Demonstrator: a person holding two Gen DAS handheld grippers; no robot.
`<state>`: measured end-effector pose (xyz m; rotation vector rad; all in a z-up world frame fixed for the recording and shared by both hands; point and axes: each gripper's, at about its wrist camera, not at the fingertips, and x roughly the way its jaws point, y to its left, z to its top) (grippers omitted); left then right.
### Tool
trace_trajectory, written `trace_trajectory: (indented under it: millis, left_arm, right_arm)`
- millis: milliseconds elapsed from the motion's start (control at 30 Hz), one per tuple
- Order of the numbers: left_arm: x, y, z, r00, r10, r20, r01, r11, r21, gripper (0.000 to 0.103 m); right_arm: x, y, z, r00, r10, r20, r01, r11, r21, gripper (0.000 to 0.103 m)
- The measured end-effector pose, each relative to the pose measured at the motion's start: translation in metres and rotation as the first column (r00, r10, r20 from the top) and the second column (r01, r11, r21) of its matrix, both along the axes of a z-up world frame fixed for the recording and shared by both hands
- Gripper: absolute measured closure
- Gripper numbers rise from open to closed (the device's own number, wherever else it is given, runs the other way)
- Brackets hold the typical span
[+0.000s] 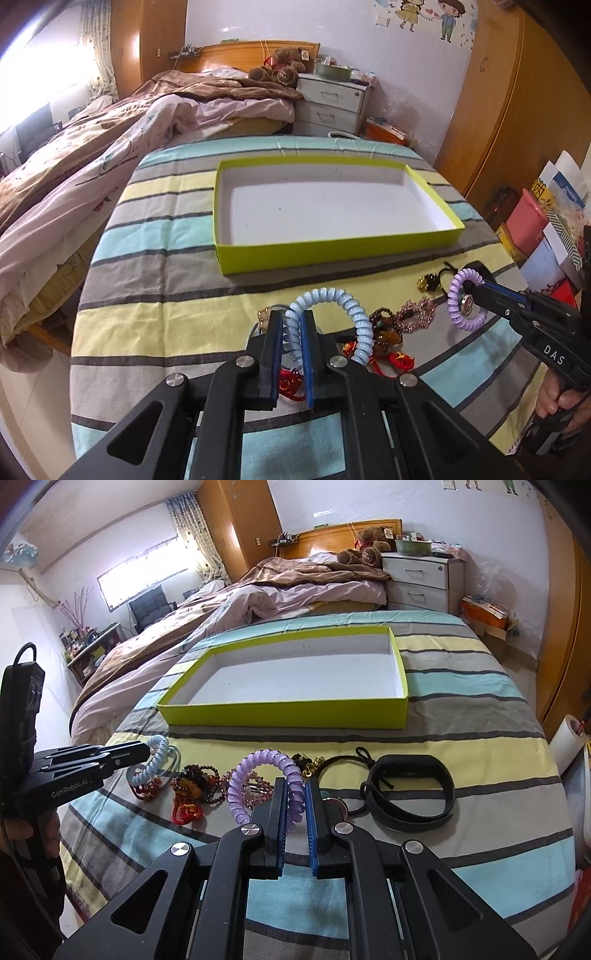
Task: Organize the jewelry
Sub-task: 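Carry both coil hair ties into the yellow-green box and open both grippers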
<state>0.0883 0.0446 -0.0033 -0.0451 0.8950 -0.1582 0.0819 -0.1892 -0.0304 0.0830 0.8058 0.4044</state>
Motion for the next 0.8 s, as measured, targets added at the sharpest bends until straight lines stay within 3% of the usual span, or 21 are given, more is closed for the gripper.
trace_trajectory:
  millis: [233, 433, 733, 800]
  left_arm:
    - [0.008, 0.006, 0.026, 0.999, 0.011, 0.050, -0.011, 1.000, -0.004, 0.094]
    - [0.037, 0.009, 0.048, 0.995, 0.013, 0.097, -0.011, 1.000, -0.022, 0.094]
    - [0.100, 0.012, 0.037, 0.998, 0.006, 0.060, -0.002, 0.999, -0.054, 0.094]
    - [0.114, 0.009, 0.032, 0.999, 0.005, 0.051, -0.003, 1.000, -0.027, 0.094]
  right_arm:
    - [0.010, -0.007, 0.027, 0.998, -0.024, 0.050, 0.023, 1.000, 0.003, 0.093]
    - [0.048, -0.013, 0.047, 0.996, -0.065, 0.065, 0.066, 0.998, -0.012, 0.093]
    - [0.122, -0.012, 0.040, 0.996, -0.085, 0.003, 0.085, 0.995, -0.051, 0.093]
    - [0.136, -0.010, 0.032, 0.995, -0.093, -0.019, 0.091, 0.993, -0.076, 0.093]
